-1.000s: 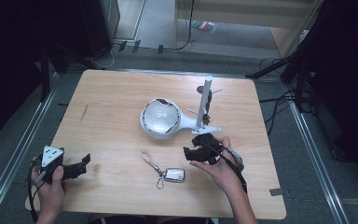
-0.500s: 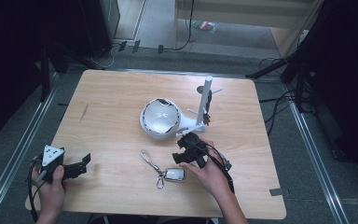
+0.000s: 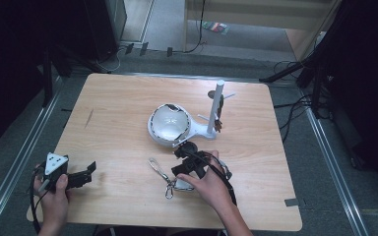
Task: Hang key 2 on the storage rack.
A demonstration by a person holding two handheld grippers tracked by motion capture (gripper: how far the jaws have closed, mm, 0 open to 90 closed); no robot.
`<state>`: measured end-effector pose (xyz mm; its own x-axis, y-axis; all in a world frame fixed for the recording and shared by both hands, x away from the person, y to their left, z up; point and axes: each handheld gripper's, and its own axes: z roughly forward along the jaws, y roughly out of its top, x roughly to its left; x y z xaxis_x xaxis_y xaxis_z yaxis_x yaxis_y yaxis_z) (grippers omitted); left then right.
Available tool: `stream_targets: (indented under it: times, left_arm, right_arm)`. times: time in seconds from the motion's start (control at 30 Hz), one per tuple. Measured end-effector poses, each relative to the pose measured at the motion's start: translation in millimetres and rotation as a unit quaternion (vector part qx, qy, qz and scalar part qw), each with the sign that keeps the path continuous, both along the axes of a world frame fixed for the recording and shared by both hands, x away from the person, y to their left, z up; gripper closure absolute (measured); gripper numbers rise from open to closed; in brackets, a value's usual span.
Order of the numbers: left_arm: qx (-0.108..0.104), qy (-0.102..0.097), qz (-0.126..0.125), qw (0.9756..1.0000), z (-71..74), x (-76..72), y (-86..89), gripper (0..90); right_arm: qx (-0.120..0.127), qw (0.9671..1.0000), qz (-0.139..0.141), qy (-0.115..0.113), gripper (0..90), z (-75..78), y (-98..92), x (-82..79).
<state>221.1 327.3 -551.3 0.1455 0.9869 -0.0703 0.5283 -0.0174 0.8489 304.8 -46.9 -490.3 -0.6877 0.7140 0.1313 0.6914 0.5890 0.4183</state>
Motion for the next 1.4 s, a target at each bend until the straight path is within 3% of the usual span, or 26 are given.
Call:
stream_targets:
  times: [0.57,0.87,1.03,1.4]
  left_arm:
    - [-0.008,-0.001,0.001,1.0000,0.0,0.1,1.5,0.0]
    - [-0.005,-0.003,0.000,1.0000,-0.1,0.2,0.9,0.0]
    - [-0.005,-0.003,-0.001,1.0000,-0.1,0.2,0.8,0.0]
    - [-0.004,-0.001,-0.001,1.0000,0.0,0.3,0.7,0.0]
  right_arm:
    - [-0.015,0.9975,0.062,0.030,54.0,-11.9,30.6,-9.7]
    - [-0.030,0.9955,0.083,0.036,69.6,-17.7,42.8,-15.6]
    - [-0.042,0.9952,0.084,0.026,77.7,-20.4,45.3,-16.4]
    - [-0.064,0.9942,0.086,0.012,81.9,-22.7,48.1,-20.6]
